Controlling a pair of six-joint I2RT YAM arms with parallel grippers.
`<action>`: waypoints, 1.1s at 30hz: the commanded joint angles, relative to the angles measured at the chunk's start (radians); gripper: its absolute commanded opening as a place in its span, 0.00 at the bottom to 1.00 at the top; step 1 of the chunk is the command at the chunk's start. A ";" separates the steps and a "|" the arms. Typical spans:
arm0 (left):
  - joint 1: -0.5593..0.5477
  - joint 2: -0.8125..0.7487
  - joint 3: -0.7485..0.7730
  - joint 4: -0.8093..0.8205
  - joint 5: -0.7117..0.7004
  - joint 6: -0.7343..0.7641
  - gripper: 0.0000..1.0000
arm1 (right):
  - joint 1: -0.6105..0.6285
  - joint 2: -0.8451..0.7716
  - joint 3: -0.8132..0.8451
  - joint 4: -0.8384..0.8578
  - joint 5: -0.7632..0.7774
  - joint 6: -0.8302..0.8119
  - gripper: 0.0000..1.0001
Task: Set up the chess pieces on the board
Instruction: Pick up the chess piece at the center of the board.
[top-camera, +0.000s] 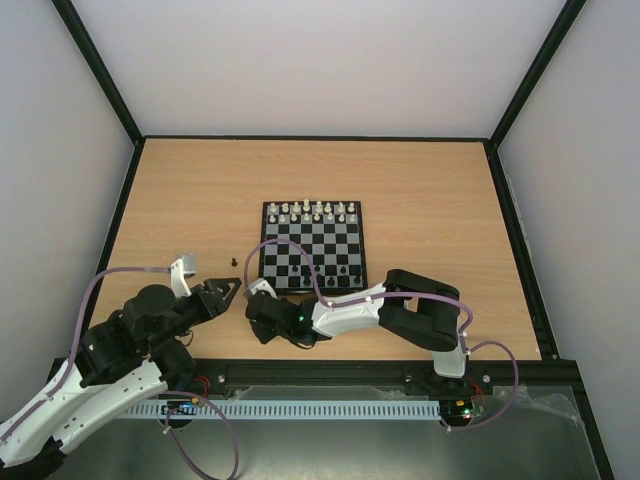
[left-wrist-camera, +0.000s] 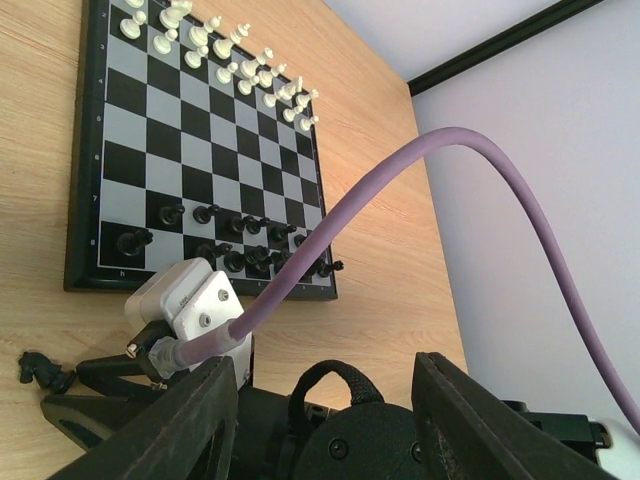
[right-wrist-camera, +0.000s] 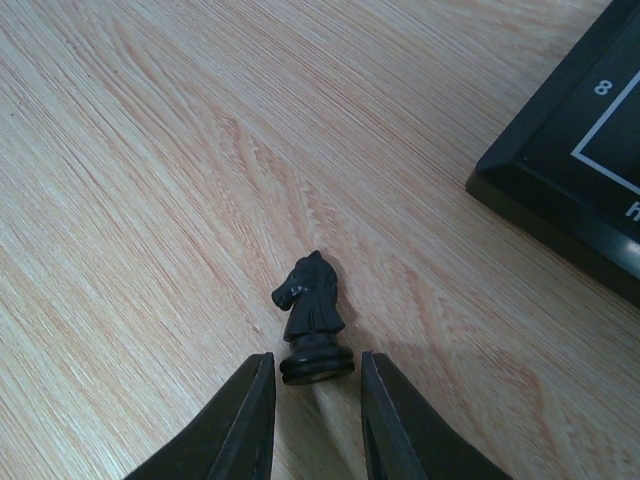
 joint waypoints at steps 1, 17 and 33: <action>-0.003 0.011 -0.014 0.028 -0.013 0.011 0.51 | 0.008 0.032 0.001 -0.019 0.016 -0.005 0.25; -0.004 0.010 -0.026 0.041 -0.009 0.009 0.51 | 0.008 0.035 0.004 -0.012 0.002 -0.013 0.09; -0.003 0.073 -0.003 0.019 0.142 0.019 0.57 | 0.008 -0.487 -0.374 0.070 -0.004 -0.016 0.08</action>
